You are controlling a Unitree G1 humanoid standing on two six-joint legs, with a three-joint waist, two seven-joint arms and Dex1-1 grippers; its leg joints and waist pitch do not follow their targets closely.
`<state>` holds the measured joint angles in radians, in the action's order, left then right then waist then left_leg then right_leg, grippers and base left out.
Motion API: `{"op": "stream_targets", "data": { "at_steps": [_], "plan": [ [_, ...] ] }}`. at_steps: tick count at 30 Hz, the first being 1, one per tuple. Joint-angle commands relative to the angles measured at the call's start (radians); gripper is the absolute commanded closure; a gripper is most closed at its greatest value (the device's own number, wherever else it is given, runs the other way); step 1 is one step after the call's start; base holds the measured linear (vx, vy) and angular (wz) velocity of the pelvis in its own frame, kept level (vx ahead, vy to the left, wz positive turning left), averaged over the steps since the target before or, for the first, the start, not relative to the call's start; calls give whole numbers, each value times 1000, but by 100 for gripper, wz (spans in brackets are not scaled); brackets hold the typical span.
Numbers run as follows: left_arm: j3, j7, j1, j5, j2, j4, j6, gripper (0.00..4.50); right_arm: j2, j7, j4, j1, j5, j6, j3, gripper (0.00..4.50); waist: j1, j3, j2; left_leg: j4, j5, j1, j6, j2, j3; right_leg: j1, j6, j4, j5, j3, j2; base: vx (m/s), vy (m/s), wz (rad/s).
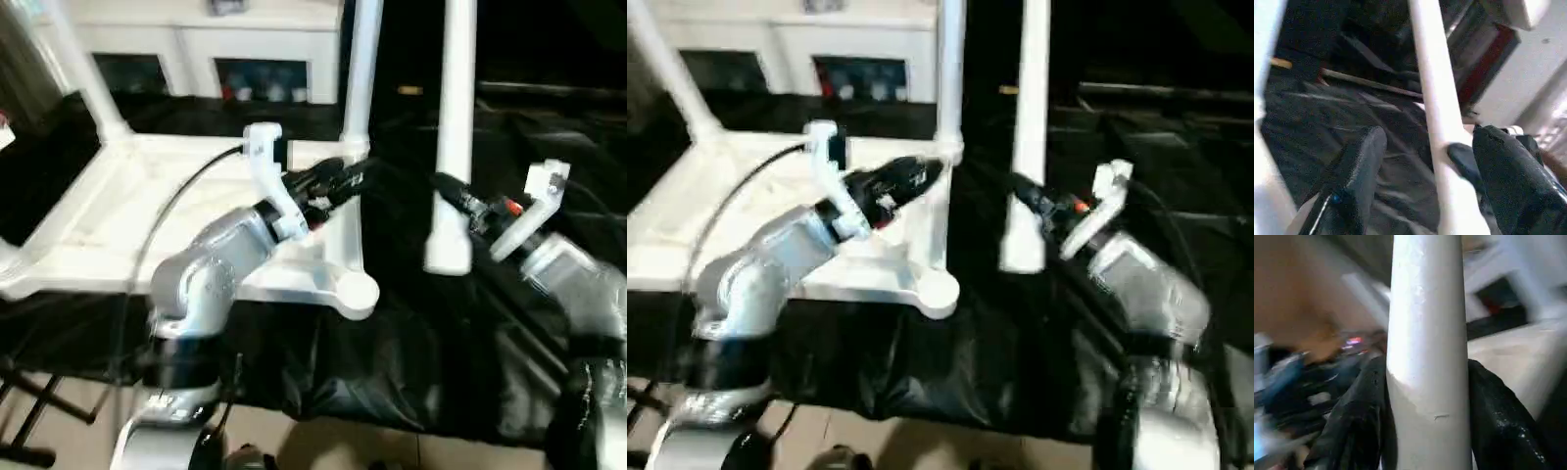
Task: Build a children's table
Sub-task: Pick table leg
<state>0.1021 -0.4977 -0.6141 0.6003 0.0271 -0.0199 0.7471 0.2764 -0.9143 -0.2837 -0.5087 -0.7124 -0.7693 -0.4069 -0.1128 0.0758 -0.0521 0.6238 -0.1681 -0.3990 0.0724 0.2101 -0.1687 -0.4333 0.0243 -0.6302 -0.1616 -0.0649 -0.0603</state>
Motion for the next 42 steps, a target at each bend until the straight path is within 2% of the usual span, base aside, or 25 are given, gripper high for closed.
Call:
{"op": "stream_targets", "data": {
  "at_steps": [1, 3, 5, 6, 8, 9, 10, 11, 12, 14, 15, 16, 17, 19, 22, 24, 25, 27, 30, 34, 37, 41, 42],
  "plan": [
    [6, -20, -23, 52, 17, -1, 35, 121, -3, -15, 77, 9, -37, -25, 23, 267, -3, -94, 18, -54, -139, 13, -73, 1, -4, 69, 144, 100, -336, 25, -51, 0, 0, 0],
    [0, -34, -32, 85, 29, 0, 64, 121, -20, -21, 121, 31, -49, -27, 50, 267, -2, -89, 17, -59, -161, 18, -58, 0, -5, 63, 123, 113, -399, 26, -53, 0, 0, 0],
    [-8, -33, -37, 86, 32, -5, 76, 121, -32, -10, 166, 50, -64, -44, 58, 267, 4, -88, 19, -62, -168, 14, -51, -1, -2, 66, 100, 115, -420, 23, -52, 0, 0, 0],
    [-17, -33, -39, 80, 34, -11, 75, 121, -42, -2, 202, 65, -71, -57, 71, 267, 2, -88, 16, -64, -177, 20, -50, 1, -1, 61, 85, 120, -441, 23, -51, 0, 0, 0],
    [-14, -27, -47, 90, 44, -21, 77, 121, -49, 22, 264, 93, -72, -79, 106, 267, 4, -88, 22, -67, -181, 18, -44, -1, 0, 65, 68, 124, -463, 21, -53, 0, 0, 0],
    [-14, -27, -47, 90, 44, -21, 77, 121, -49, 22, 264, 93, -72, -79, 106, 267, 4, -88, 19, -69, -177, 18, -41, 1, 1, 66, 65, 125, -461, 20, -55, 0, 0, 0],
    [-1, -31, -53, 126, 54, -13, 89, 121, -45, 26, 287, 104, -56, -81, 148, 267, 4, -90, 20, -71, -164, 15, -37, 3, 2, 68, 63, 123, -443, 20, -57, 0, 0, 0],
    [-1, -31, -53, 130, 54, -10, 92, 121, -44, 25, 289, 104, -52, -81, 155, 267, 4, -89, 18, -71, -171, 18, -35, 3, 1, 65, 66, 124, -442, 21, -57, 0, 0, 0],
    [-5, -32, -52, 129, 51, -8, 93, 121, -42, 21, 289, 102, -44, -78, 168, 267, 7, -88, 28, -71, -175, 16, -37, 2, -1, 64, 65, 126, -443, 21, -55, 0, 0, 0],
    [-9, -21, -51, 122, 49, -9, 94, 121, -36, 21, 294, 99, -29, -71, 195, 267, 8, -87, 24, -71, -185, 20, -37, 1, -1, 61, 62, 127, -454, 22, -57, 0, 0, 0],
    [-13, -14, -51, 108, 46, -12, 87, 121, -37, 26, 301, 97, -17, -65, 207, 267, 9, -87, 28, -71, -186, 20, -37, 1, -2, 61, 60, 128, -456, 23, -57, 0, 0, 0],
    [-14, -13, -51, 105, 46, -13, 85, 121, -37, 27, 302, 97, -15, -64, 209, 267, 9, -87, 27, -72, -181, 19, -36, 1, -1, 62, 58, 126, -455, 23, -59, 0, 0, 0],
    [-4, 16, -55, 96, 53, -17, 78, 150, -43, 51, 311, 90, 11, -52, 228, 267, 11, -87, 26, -72, -179, 18, -35, 1, -1, 62, 56, 125, -453, 23, -59, 0, 0, 0],
    [12, 55, -62, 85, 62, -24, 67, 158, -49, 80, 318, 83, 34, -41, 244, 267, 12, -88, 27, -72, -175, 18, -30, 2, -1, 62, 55, 124, -442, 24, -59, 0, 0, 0],
    [71, 207, -94, 49, 96, -52, 18, 177, -81, 202, 328, 61, 144, 30, 315, 267, 16, -89, 27, -72, -162, 15, -21, 1, 0, 64, 56, 119, -417, 23, -59, 0, 0, 0],
    [78, 253, -105, 31, 102, -60, 7, 193, -105, 251, 328, 52, 192, 63, 348, 267, 21, -89, 28, -72, -165, 14, -19, 0, 0, 64, 53, 119, -414, 24, -60, 0, 0, 0],
    [86, 297, -110, 16, 114, -64, -6, 200, -124, 302, 325, 45, 248, 102, 381, 267, 22, -89, 28, -72, -165, 13, -21, -1, 0, 64, 50, 120, -416, 24, -61, 0, 0, 0],
    [86, 313, -111, 11, 119, -67, -10, 216, -136, 322, 324, 41, 281, 127, 408, 267, 24, -90, 27, -73, -156, 10, -20, -1, 1, 66, 50, 117, -398, 25, -61, 0, 0, 0],
    [90, 359, -115, -12, 137, -83, -33, 238, -176, 372, 328, 38, 331, 168, 454, 267, 25, -91, 24, -73, -155, 12, -21, 1, 2, 65, 62, 112, -362, 27, -60, 0, 0, 0],
    [109, 417, -128, -23, 158, -107, -55, 258, -211, 427, 323, 32, 346, 186, 462, 267, 24, -92, 18, -73, -160, 17, -22, 3, 1, 63, 89, 107, -306, 31, -58, 0, 0, 0],
    [110, 422, -131, -20, 158, -108, -60, 262, -222, 441, 327, 34, 353, 194, 470, 267, 25, -92, 19, -74, -157, 12, -22, 3, 1, 69, 98, 102, -281, 31, -59, 0, 0, 0],
    [101, 401, -126, 1, 151, -95, -52, 263, -231, 450, 334, 38, 361, 198, 474, 267, 27, -90, 19, -74, -176, 13, -20, 2, 0, 68, 90, 106, -316, 31, -61, 0, 0, 0],
    [88, 360, -124, 14, 135, -86, -49, 263, -227, 428, 342, 40, 334, 175, 470, 232, 27, -90, 20, -74, -177, 14, -21, 1, 0, 68, 88, 108, -321, 31, -61, 0, 0, 0]
  ]
}}
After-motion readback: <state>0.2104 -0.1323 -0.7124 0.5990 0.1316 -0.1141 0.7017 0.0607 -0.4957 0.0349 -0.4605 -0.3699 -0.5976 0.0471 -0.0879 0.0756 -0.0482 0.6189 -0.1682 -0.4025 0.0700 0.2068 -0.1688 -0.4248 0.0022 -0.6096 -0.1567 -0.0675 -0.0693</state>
